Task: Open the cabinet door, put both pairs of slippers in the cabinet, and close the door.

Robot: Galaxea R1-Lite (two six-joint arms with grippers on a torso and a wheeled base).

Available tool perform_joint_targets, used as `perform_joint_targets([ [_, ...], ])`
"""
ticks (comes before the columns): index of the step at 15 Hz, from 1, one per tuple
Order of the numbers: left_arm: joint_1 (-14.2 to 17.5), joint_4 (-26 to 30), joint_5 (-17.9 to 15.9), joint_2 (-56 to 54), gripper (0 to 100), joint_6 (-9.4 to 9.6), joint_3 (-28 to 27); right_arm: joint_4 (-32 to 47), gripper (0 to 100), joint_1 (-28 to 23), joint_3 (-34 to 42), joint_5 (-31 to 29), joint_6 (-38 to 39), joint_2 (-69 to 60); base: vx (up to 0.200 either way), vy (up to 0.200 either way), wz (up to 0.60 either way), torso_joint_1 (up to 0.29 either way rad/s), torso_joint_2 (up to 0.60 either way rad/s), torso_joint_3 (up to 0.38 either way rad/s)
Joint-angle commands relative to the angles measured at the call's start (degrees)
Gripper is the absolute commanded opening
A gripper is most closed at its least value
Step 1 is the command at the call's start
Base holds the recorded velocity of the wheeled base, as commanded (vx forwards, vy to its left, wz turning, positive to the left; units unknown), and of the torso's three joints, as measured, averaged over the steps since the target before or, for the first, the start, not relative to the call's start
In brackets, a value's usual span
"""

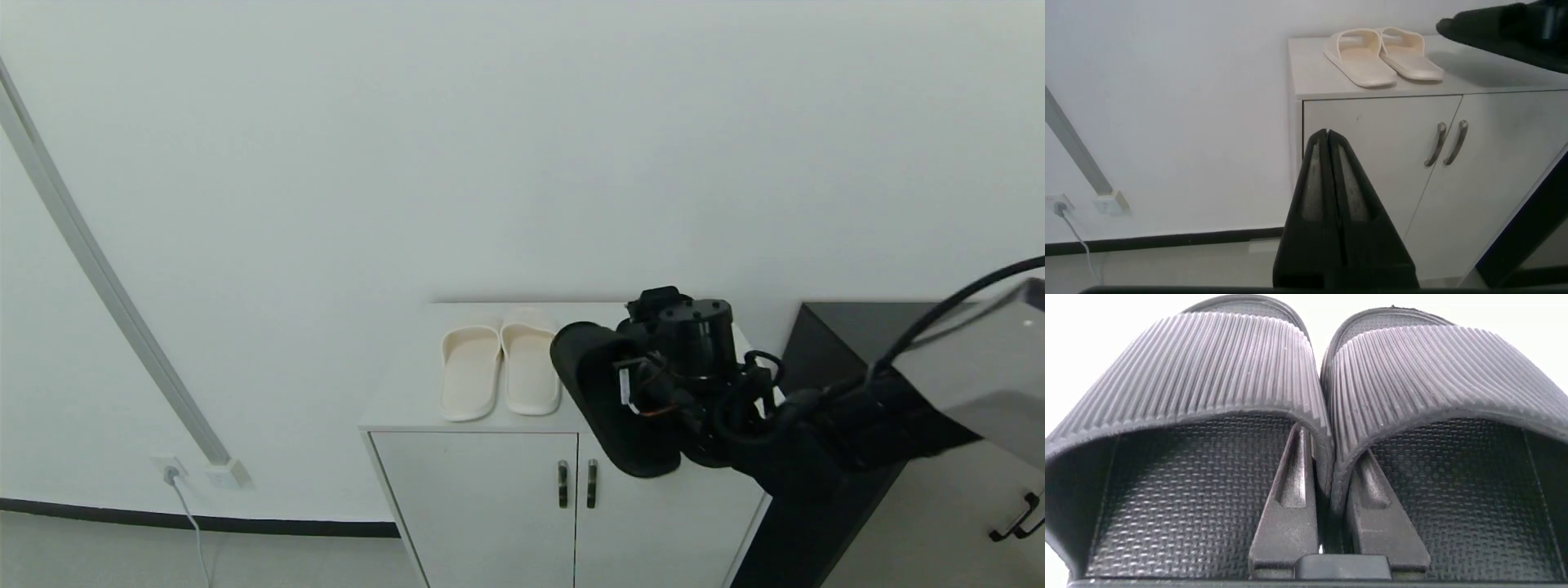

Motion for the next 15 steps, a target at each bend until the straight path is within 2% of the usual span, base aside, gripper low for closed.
perform_joint_targets([
  [1,0.0,0.0,-0.07,0.09,0,-0.04,-0.07,-5.72,0,6.14,20.32,10.34,-3.13,-20.55,0.0,0.0,0.0,0.0,0.0,0.0],
  [3,0.0,0.0,-0.07,0.0,0,-0.04,0.02,-0.62,0,6.49,27.52,17.64,-2.69,-29.69,0.0,0.0,0.0,0.0,0.0,0.0],
  [5,0.0,0.0,0.11,0.0,0,-0.13,-0.07,5.35,0,6.49,27.61,21.59,-2.69,-33.38,0.0,0.0,0.0,0.0,0.0,0.0],
  [9,0.0,0.0,0.02,0.09,0,-0.21,-0.07,7.2,0,6.4,27.17,22.65,-2.77,-34.7,0.0,0.0,0.0,0.0,0.0,0.0],
  [14,0.0,0.0,0.11,0.0,0,-0.21,-0.07,6.85,0,6.23,28.67,22.91,-2.95,-34.17,-0.2,0.0,0.0,0.006,0.0,0.003],
  [15,0.0,0.0,0.2,0.0,0,-0.48,-0.07,6.94,0,6.23,28.75,22.91,-3.04,-34.08,0.0,0.0,0.0,0.0,0.0,0.0],
])
